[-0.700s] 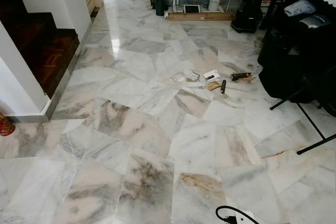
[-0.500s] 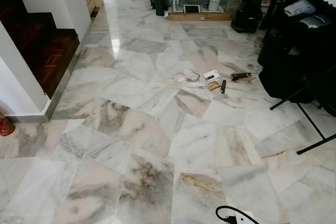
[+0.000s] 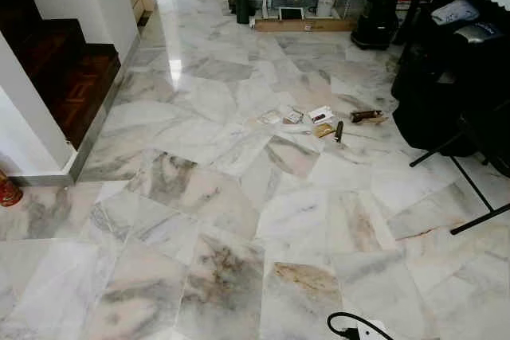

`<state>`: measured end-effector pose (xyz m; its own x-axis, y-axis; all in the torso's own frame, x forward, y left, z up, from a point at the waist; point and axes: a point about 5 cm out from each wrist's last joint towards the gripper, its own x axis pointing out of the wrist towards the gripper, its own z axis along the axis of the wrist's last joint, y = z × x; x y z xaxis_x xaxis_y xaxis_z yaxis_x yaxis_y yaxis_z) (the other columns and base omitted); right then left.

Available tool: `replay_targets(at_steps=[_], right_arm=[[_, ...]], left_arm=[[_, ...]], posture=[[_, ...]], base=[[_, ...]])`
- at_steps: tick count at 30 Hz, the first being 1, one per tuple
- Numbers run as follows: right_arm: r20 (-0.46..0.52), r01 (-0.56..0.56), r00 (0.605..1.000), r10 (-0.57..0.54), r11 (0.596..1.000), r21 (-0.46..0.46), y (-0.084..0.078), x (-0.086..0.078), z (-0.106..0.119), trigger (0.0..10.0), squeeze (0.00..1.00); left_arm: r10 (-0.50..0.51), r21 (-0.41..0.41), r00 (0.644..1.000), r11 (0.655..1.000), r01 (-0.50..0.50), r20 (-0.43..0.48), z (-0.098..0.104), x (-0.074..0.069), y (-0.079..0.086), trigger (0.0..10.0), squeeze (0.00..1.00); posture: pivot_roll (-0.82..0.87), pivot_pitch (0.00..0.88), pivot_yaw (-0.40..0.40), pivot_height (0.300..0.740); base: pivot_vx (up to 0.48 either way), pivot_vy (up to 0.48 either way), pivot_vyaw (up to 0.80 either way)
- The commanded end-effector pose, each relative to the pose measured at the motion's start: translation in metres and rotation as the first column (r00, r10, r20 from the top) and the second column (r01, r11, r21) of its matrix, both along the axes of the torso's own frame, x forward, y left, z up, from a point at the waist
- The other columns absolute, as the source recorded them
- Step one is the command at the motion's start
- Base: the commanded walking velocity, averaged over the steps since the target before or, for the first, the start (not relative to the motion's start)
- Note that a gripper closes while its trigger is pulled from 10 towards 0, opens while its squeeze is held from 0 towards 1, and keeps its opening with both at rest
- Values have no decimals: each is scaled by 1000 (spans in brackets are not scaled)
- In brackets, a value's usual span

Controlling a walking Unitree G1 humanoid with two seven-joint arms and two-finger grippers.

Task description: Sweep floor

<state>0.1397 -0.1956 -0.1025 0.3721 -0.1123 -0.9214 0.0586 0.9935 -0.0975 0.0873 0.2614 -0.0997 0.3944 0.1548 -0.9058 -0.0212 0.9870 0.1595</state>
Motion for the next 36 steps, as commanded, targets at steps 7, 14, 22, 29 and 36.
replay_targets(at_steps=[7, 14, 22, 29, 36], right_arm=[[187, -10, 982, -12, 993, 116, 17, 44, 17, 10000, 0], [206, 6, 978, -36, 990, 142, 21, 45, 17, 10000, 0], [208, 0, 978, -31, 989, 147, 21, 45, 17, 10000, 0], [209, -9, 978, -21, 990, 141, 21, 45, 17, 10000, 0], [224, -8, 974, -24, 990, 141, 20, 46, 18, 10000, 0]], left_arm=[[-36, -28, 985, 999, 41, 167, 9, 63, -39, 10000, 0], [-17, -33, 984, 999, 23, 180, 8, 59, -36, 10000, 0], [-19, -30, 981, 999, 25, 194, 9, 60, -37, 10000, 0], [-17, -27, 981, 999, 23, 193, 9, 60, -37, 10000, 0], [1, -35, 984, 999, 6, 179, 8, 57, -37, 10000, 0]], posture=[[76, 41, -51, 740], [75, 87, -49, 740], [78, 78, -52, 740], [79, 69, -55, 740], [81, 62, -57, 740]], base=[[0, 0, 0], [0, 0, 0], [0, 0, 0], [0, 0, 0], [0, 0, 0]])
